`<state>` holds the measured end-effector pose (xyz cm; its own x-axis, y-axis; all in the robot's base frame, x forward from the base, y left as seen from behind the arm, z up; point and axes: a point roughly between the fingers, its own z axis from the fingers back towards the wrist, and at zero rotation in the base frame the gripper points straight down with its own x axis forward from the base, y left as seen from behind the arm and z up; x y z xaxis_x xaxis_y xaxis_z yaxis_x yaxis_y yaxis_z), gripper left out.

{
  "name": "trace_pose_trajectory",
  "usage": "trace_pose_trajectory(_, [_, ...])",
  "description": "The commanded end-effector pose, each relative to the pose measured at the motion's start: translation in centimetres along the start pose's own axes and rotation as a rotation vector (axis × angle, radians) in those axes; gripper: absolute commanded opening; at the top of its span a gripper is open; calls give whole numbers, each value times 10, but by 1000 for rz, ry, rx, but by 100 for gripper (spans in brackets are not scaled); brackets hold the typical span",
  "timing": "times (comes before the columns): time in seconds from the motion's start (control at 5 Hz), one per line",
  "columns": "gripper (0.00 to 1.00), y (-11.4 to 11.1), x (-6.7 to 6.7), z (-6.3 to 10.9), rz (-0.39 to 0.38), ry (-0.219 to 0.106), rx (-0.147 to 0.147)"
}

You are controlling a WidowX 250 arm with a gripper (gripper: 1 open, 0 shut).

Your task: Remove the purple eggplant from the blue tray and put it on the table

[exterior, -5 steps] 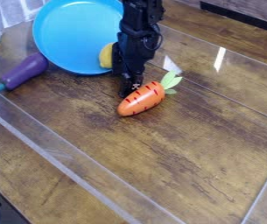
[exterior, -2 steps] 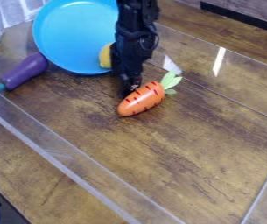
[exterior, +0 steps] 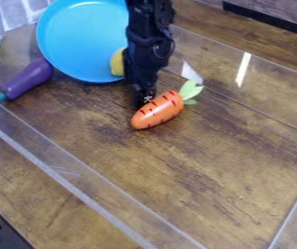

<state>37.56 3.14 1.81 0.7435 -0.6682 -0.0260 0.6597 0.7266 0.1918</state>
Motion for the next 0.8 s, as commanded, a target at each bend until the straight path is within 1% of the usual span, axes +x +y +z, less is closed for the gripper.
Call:
trace_pose_trajectory(0.0, [100,-27,0,-5,-62,12,-38])
trace_pose_trajectory(0.2, [0,-28,4,-4,-69,0,-43])
trace_pose_trajectory(0.4, [100,-29,6,-3,-77,-8,-44])
trace_pose_trajectory(0.6, [0,-42,13,4,-102,-16,-43])
